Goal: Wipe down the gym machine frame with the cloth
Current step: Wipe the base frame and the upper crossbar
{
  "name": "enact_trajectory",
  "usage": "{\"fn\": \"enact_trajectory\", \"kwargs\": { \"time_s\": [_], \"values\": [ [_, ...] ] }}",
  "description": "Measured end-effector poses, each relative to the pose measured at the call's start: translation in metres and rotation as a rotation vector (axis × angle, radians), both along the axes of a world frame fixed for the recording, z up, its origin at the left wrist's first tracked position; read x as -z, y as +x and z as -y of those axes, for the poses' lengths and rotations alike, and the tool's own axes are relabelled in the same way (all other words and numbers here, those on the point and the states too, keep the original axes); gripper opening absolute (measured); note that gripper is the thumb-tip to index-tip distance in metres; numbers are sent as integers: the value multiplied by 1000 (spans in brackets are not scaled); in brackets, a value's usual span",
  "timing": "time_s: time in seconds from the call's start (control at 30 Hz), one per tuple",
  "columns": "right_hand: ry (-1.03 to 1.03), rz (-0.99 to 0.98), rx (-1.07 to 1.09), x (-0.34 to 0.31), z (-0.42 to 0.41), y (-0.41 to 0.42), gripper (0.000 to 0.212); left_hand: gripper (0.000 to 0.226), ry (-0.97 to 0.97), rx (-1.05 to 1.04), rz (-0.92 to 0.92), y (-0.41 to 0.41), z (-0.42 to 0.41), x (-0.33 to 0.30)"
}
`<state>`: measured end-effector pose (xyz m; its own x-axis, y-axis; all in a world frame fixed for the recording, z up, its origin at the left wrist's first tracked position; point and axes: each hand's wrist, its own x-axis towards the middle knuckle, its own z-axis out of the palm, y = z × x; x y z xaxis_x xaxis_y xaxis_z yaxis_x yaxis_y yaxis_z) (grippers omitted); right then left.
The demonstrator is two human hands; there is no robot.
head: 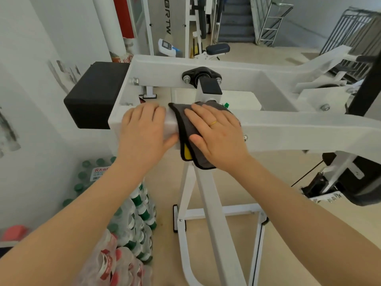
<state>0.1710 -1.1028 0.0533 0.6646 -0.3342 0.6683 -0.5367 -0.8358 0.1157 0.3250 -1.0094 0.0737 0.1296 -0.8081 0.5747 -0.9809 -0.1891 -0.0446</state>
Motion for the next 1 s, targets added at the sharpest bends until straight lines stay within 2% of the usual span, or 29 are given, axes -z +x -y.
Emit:
{"fn": "enact_trajectory", "kwargs": {
  "time_s": [0.1,0.2,0.4,0.57,0.73,0.87,1.0],
  "values": [
    [-46,-31,54,7,20,-32,55,57,17,-15,-42,-2,1,-2],
    [-2,21,159,14,35,-68,52,52,-6,57,-69,-10,6,-6],
    [148,124,351,4,39,-81,53,48,-34,183,20,-37,27,-1],
    [71,2,259,-3,19,-42,56,36,-70,121,32,-48,32,7],
    [111,-45,135,-5,29,-59,52,36,-71,130,-14,-50,30,5],
    [233,-78,266,-16,51,-92,62,35,-90,135,-36,-48,29,7],
    [257,-39,331,-19,56,-98,67,41,-69,137,-64,-48,28,10]
  ]
}}
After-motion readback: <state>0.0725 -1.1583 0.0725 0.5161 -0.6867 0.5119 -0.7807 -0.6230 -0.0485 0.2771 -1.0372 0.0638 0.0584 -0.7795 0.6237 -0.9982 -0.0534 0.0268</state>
